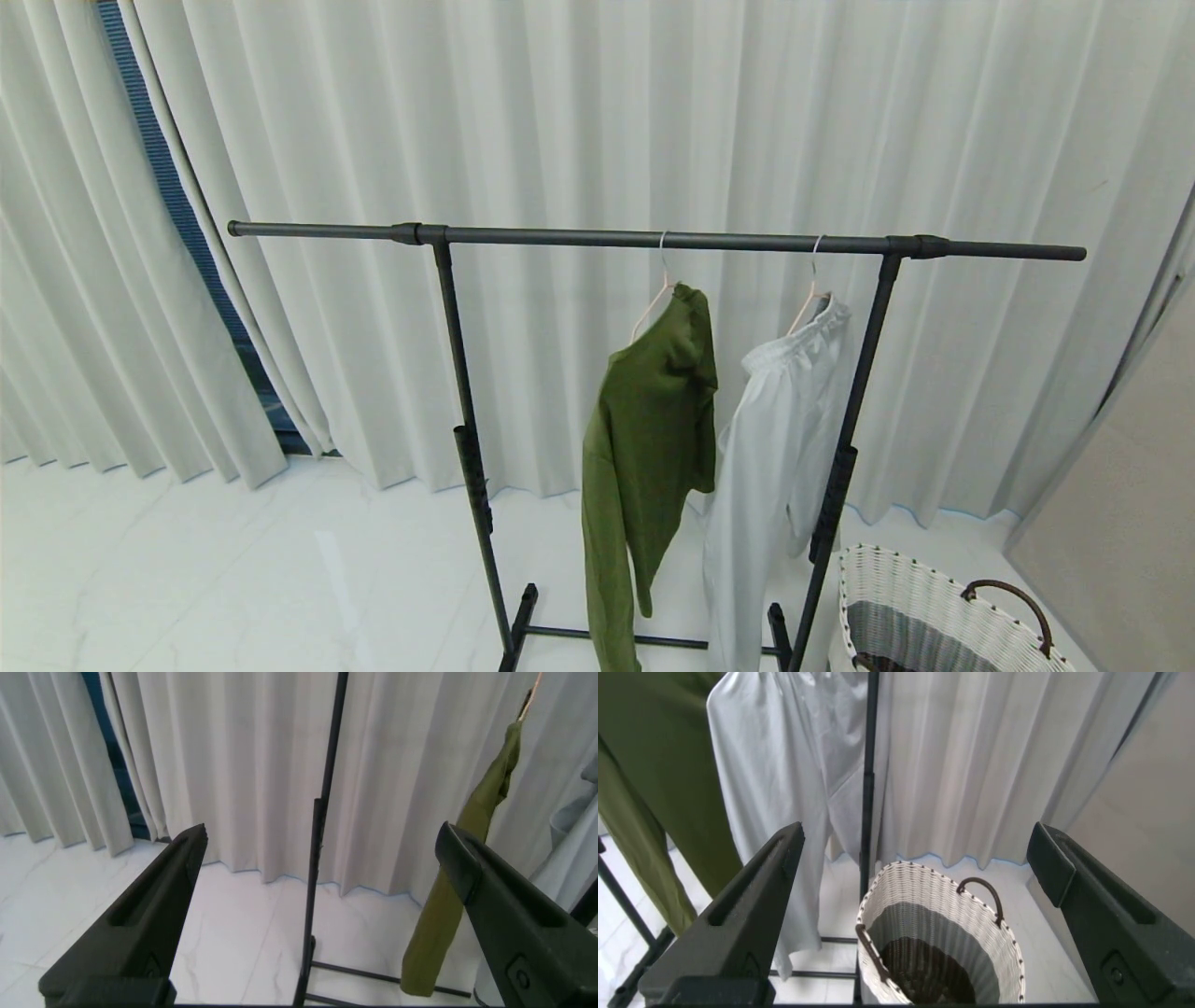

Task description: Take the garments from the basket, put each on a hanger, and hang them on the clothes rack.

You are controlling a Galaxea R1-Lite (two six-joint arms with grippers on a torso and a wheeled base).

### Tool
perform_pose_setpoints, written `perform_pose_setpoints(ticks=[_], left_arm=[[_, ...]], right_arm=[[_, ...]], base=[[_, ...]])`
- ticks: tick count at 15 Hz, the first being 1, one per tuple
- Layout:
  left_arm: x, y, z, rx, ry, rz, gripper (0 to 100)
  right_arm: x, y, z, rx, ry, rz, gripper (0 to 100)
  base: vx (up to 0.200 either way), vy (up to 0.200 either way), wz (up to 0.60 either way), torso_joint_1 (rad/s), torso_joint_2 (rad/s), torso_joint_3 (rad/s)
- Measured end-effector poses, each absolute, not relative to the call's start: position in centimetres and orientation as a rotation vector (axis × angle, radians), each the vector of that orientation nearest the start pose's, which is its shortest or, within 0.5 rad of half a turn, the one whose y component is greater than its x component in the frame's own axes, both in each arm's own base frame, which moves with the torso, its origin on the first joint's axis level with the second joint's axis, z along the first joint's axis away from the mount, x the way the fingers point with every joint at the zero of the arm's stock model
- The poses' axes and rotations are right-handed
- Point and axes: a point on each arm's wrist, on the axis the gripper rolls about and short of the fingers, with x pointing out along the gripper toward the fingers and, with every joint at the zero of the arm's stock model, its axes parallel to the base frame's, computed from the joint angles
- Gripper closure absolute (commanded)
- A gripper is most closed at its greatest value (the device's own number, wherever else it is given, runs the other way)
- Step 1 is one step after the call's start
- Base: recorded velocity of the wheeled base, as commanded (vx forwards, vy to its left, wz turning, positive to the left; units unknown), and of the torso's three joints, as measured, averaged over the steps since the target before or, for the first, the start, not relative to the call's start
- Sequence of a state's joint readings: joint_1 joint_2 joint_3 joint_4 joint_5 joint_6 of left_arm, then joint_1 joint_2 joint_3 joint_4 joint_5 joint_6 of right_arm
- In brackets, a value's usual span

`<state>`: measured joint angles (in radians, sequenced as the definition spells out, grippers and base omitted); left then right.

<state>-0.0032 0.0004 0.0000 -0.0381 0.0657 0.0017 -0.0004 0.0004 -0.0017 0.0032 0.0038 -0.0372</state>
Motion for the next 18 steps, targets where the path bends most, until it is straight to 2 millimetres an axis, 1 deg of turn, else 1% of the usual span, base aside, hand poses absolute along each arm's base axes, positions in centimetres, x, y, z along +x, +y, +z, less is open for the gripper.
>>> perform_pose_setpoints(ticks=[18], left_arm=[[-2.29,0.16,7.94,0.000,-0.038,0.063,0]], right_arm=[[-2.29,0.01,7.57,-0.037,0.001,0.004,0]], base=[[0.000,0.000,0.00,0.000,0.00,0.000]])
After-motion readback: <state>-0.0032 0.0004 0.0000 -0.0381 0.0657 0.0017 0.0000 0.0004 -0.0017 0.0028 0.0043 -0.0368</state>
